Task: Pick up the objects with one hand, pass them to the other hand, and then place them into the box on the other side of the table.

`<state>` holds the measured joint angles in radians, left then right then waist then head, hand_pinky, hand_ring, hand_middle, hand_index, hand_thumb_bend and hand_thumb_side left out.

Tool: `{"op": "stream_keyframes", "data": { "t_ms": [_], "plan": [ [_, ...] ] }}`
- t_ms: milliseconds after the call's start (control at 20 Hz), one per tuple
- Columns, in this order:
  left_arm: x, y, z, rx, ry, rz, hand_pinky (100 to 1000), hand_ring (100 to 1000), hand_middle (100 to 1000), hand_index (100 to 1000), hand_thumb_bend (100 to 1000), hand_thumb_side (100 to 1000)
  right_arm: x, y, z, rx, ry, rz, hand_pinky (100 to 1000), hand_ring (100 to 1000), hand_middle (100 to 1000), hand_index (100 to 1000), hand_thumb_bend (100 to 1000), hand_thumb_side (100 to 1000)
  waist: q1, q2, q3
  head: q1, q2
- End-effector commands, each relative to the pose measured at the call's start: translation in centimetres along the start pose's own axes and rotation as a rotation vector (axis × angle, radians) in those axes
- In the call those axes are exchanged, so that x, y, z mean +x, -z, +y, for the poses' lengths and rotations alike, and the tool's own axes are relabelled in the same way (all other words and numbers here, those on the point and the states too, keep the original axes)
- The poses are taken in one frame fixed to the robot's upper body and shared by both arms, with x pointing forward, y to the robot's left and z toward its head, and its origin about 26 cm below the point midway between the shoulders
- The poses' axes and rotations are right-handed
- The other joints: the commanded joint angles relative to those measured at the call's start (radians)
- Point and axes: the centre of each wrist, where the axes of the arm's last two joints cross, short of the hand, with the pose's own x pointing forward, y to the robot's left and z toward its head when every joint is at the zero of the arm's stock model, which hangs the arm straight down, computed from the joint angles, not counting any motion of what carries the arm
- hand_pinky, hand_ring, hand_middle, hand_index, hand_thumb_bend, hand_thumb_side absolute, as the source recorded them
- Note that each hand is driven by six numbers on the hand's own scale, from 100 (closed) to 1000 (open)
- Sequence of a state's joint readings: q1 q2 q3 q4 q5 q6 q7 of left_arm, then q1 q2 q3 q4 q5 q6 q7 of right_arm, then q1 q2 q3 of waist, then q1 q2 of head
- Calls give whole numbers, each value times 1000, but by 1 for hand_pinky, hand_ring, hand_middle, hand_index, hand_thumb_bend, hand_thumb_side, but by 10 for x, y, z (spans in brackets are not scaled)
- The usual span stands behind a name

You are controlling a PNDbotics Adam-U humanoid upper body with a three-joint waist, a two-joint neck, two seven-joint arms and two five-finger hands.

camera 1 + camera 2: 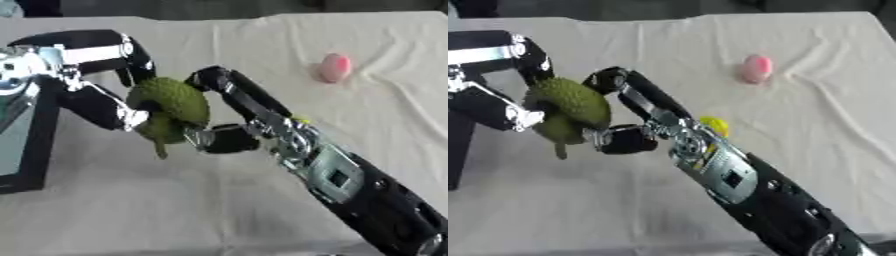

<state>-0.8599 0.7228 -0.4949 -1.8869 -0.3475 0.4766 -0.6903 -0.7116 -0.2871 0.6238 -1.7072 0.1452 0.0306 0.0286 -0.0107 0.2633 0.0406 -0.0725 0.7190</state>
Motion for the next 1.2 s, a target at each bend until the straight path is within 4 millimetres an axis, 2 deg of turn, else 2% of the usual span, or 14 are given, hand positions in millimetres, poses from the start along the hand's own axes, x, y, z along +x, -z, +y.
{"op": "stream_keyframes", "data": {
  "t_ms": [50, 200, 450, 900, 1000, 1100, 1200],
  "plan": [
    [-2, -7, 8, 67, 50, 30, 712, 641, 496, 412, 100, 100, 3, 0, -6, 38, -42, -17, 832, 781, 598, 851, 100, 645, 3, -15, -2, 3, -6],
    [-9, -5, 7, 90, 70, 53, 710, 636, 489, 407, 111, 100, 3, -1, -8, 44, -59, -3, 841, 802, 607, 874, 100, 711, 3, -15, -3, 2, -7],
    [-20, -8, 8, 123, 72, 90, 704, 629, 482, 406, 121, 100, 3, -2, -10, 40, -64, 17, 841, 802, 600, 881, 100, 697, 4, -14, -5, 3, -6],
    [-43, -29, 12, 239, 26, 179, 690, 617, 463, 400, 115, 100, 2, -4, -13, 35, -76, 42, 839, 799, 602, 880, 100, 685, 1, -14, -1, 9, -11],
    [-51, -35, 14, 278, 14, 213, 689, 615, 461, 399, 113, 100, 1, -5, -14, 30, -77, 46, 837, 793, 595, 874, 100, 645, 1, -14, 0, 17, -12],
    [-59, -42, 16, 332, 5, 251, 688, 615, 459, 399, 113, 100, 0, -5, -16, 18, -82, 70, 826, 769, 568, 849, 100, 528, 2, -14, 1, 29, -13],
    [-68, -46, 17, 380, -14, 287, 685, 612, 456, 399, 102, 100, -2, -6, -17, 8, -88, 95, 824, 764, 563, 841, 100, 480, 2, -13, 2, 40, -15]
  ]
}}
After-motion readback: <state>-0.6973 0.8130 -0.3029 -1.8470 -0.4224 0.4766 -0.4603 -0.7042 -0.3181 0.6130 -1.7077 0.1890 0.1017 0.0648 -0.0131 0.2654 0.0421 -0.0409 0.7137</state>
